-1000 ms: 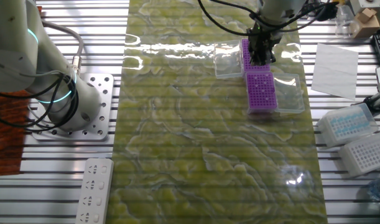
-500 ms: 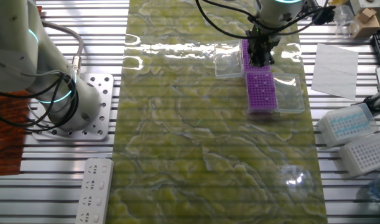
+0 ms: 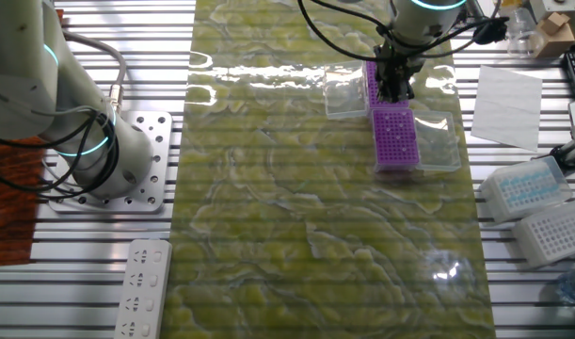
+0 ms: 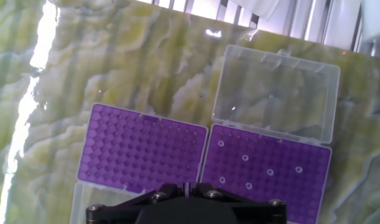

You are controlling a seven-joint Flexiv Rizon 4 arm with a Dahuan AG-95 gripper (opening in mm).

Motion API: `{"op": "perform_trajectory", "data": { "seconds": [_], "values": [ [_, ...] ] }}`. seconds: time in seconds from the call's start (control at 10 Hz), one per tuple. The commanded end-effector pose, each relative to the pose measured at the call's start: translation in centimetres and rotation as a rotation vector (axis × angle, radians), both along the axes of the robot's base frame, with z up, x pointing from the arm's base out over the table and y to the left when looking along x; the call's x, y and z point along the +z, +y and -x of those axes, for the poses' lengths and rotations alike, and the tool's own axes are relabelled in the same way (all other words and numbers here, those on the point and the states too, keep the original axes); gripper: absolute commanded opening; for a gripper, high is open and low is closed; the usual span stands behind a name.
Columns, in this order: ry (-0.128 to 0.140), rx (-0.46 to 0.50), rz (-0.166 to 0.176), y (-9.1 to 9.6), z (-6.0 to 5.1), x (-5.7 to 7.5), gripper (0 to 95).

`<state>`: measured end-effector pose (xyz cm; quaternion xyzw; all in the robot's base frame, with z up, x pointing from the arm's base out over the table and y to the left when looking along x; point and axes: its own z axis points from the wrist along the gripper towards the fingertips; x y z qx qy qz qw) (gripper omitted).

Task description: Transfer all small pipette tips from one holder to another

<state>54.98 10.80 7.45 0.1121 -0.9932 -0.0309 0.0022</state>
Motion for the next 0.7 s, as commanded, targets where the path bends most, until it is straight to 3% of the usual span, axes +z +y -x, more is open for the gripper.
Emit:
{"op": "perform_trajectory", "data": {
  "seconds": [0.1,0.3,0.7],
  "values": [
    [0.013,-0.029,-0.018,-0.02,0.10,-0.03,0.0],
    [0.029,-0.047,-0.027,-0.06,0.19,-0.20,0.0],
    [0.037,-0.043,-0.014,-0.06,0.19,-0.19,0.0]
  ]
}}
